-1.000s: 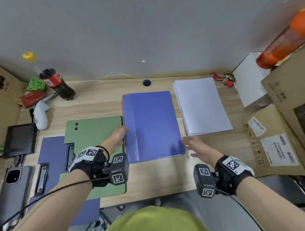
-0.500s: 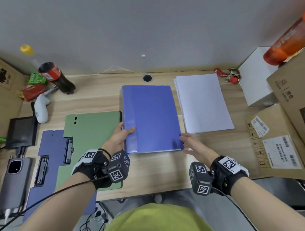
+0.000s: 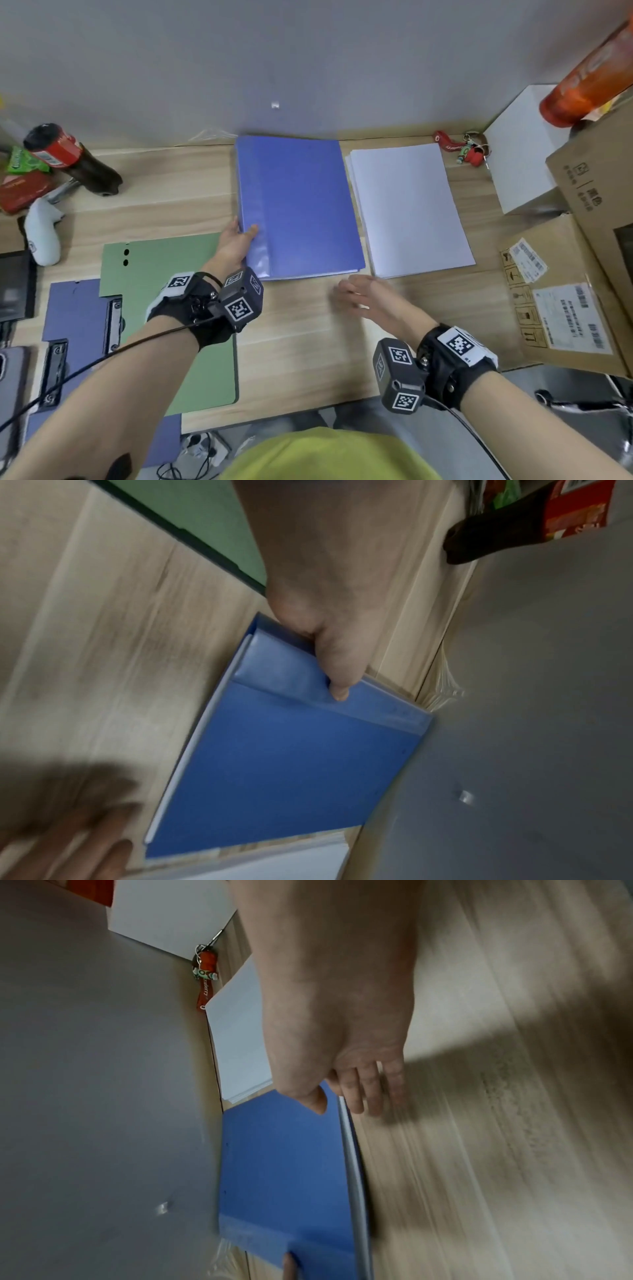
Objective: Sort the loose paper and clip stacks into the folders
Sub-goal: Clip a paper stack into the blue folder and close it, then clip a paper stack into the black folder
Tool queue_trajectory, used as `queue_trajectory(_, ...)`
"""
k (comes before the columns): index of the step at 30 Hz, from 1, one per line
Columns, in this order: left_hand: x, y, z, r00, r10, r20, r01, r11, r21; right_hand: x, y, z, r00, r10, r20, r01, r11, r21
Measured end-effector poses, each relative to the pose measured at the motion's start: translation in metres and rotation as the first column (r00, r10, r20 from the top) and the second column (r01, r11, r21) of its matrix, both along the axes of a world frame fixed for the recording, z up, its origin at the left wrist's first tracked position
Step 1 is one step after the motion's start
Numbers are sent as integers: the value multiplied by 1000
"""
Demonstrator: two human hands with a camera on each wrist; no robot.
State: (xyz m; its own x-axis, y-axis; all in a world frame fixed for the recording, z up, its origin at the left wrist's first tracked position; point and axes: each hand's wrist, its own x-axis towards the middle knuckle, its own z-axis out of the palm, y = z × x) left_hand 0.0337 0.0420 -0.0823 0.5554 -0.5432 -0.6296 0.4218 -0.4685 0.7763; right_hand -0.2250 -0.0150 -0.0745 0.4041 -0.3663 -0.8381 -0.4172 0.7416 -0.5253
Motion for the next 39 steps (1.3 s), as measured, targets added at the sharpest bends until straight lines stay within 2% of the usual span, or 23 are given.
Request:
queue_trajectory(3, 5, 0, -5, 997, 28, 71, -31, 998, 47, 7, -4, -3, 1000, 22, 15, -22, 999, 27)
queue_trajectory(7, 10, 15, -5, 990, -5, 142, -4, 998, 61, 18, -7, -4, 997, 55, 46, -57, 997, 46)
queue_trajectory(11, 6, 48, -3, 984, -3, 180, -13, 996, 88, 29, -8, -4, 989, 123, 87, -128, 990, 63)
queue_trajectory(14, 4, 84, -4, 969, 17, 245, -65, 980, 191, 29, -10, -2, 982, 151, 114, -158, 986, 50)
queue_trajectory(18, 6, 136, -7, 933, 43, 358, -176, 920, 349, 26, -14, -11, 961, 193, 200, -208, 977, 57)
queue_trajectory(21, 13, 169, -6, 907, 65, 416, -267, 853, 449, 23, -14, -15, 956, 212, 201, -220, 975, 20)
queue_trajectory(24, 23, 196, -6, 874, -36, 485, -288, 765, 576, 14, -13, -19, 962, 213, 173, -208, 977, -46)
queue_trajectory(26, 31, 209, -9, 867, -114, 486, -272, 708, 651, 7, -13, -21, 975, 169, 143, -161, 985, -62)
queue_trajectory(28, 38, 216, -11, 886, -123, 447, -252, 681, 687, 3, -10, -21, 988, 103, 115, -96, 993, -68)
queue_trajectory(31, 43, 220, -14, 911, -126, 393, -199, 699, 687, 4, 3, -20, 996, 45, 83, -39, 997, -67)
queue_trajectory(39, 58, 238, -8, 895, -223, 387, -127, 703, 699, 45, 69, -21, 995, 100, 17, -101, 994, 33)
